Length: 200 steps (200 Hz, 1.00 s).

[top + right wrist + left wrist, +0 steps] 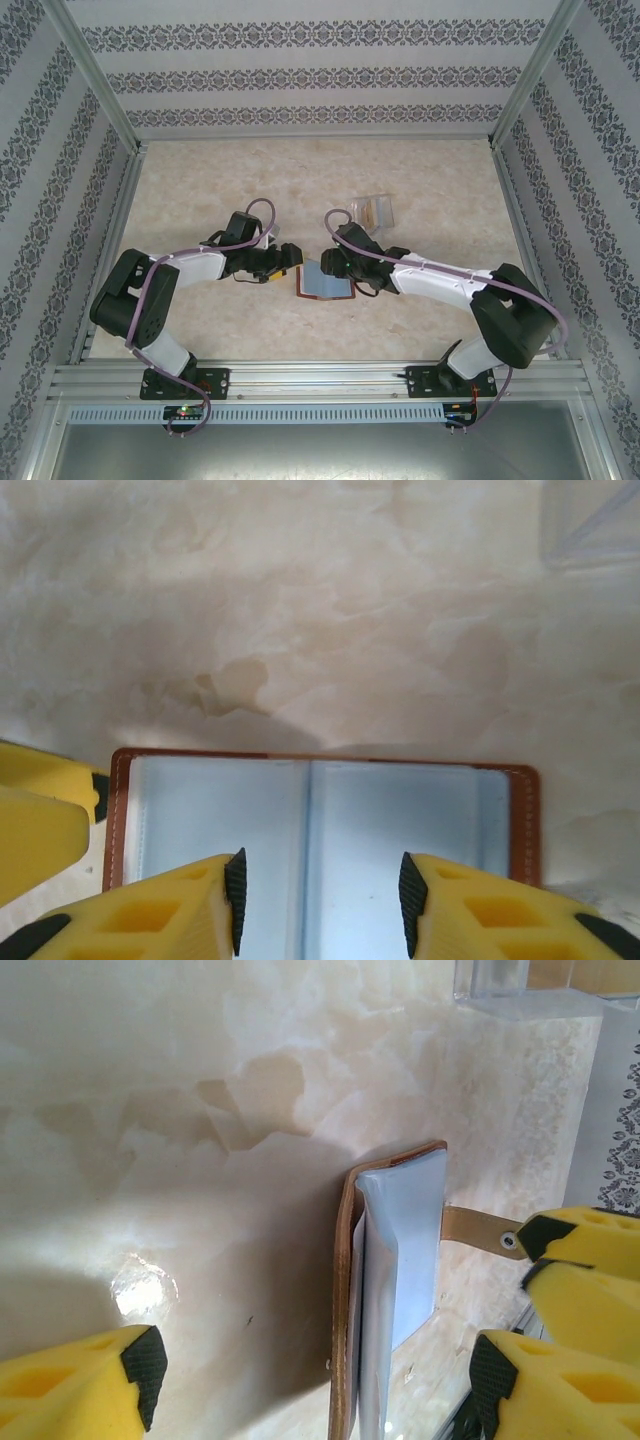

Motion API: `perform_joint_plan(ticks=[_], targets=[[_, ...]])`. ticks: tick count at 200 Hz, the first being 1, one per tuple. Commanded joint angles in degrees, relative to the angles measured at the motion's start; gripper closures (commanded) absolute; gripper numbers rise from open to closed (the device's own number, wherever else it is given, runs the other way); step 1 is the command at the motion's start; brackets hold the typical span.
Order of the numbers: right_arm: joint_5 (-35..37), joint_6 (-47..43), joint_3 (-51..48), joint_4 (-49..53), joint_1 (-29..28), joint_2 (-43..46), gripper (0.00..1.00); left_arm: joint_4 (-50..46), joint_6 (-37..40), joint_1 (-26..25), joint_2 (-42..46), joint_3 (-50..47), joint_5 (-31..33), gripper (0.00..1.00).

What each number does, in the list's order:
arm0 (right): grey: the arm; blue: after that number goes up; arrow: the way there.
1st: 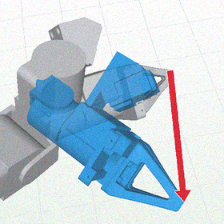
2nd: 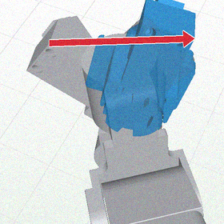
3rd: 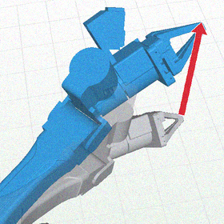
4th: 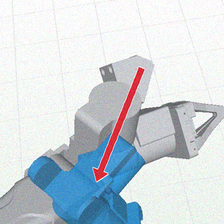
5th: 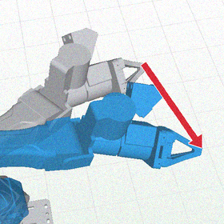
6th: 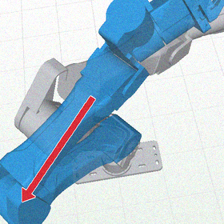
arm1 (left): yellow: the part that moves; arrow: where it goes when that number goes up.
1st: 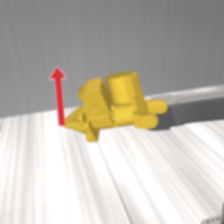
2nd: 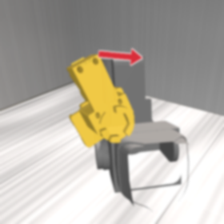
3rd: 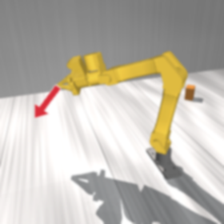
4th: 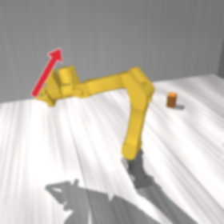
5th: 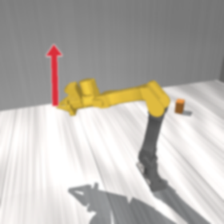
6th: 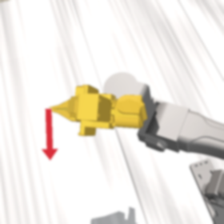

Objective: Put the credit cards into the card holder

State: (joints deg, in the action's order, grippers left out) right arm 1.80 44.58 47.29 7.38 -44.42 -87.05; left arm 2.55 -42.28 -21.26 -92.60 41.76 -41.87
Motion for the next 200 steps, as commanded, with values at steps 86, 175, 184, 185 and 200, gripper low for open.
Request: perform_joint_plan(ticks=[86,175,184,185,200], targets=[[1.2,0.1,9.6,4.5,-5.9,-14.9,0.36,-12.5,0.7,5.1,6.7,3.9,6.4,0.13],[4.6,-6.2,9.6,8.8,0.2,-2.1,0.31,-16.5,1.8,7.3,10.9,4.0,12.9,0.11],[5.7,-7.5,9.6,10.0,2.5,-0.6,0.3,-17.4,2.5,7.4,11.1,4.3,13.1,0.11],[5.8,-7.7,9.6,10.1,2.7,-0.5,0.3,-17.4,2.5,7.3,11.1,4.3,13.1,0.11],[4.7,-10.4,9.5,10.2,7.1,1.9,0.3,-16.8,3.6,6.7,11.7,3.8,13.4,0.09]])
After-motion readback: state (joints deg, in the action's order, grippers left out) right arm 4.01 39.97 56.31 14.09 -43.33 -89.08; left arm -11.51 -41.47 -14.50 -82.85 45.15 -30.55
